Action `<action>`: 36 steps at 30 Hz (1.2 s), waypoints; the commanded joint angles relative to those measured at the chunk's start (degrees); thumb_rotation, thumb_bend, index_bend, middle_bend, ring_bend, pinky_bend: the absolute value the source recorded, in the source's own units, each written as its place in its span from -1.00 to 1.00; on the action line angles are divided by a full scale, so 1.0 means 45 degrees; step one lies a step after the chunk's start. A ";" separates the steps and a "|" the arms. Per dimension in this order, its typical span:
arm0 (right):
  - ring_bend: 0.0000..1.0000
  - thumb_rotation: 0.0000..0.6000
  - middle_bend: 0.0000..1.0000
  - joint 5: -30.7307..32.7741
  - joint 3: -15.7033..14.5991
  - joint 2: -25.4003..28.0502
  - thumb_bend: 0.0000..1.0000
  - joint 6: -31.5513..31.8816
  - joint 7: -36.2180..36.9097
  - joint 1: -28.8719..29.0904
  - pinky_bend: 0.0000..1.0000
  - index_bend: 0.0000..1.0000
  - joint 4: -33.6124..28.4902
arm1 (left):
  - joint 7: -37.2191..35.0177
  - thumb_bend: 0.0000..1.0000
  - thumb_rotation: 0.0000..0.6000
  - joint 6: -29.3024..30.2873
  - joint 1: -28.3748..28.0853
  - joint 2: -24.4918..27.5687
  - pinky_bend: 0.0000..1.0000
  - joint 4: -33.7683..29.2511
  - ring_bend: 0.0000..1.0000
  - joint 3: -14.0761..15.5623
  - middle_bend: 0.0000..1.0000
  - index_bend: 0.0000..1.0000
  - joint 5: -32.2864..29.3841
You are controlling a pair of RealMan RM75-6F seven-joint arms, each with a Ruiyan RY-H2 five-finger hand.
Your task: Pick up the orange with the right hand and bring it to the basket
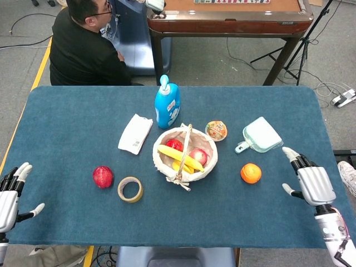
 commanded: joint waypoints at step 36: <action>-0.07 1.00 -0.03 0.2810 0.0288 -0.3583 -0.61 -0.4241 -0.2726 0.3496 0.04 0.03 0.3217 | -0.0232 -0.66 1.00 -0.0097 0.0144 -0.0100 -0.83 0.0343 -1.00 0.0057 -1.00 -0.92 -0.0240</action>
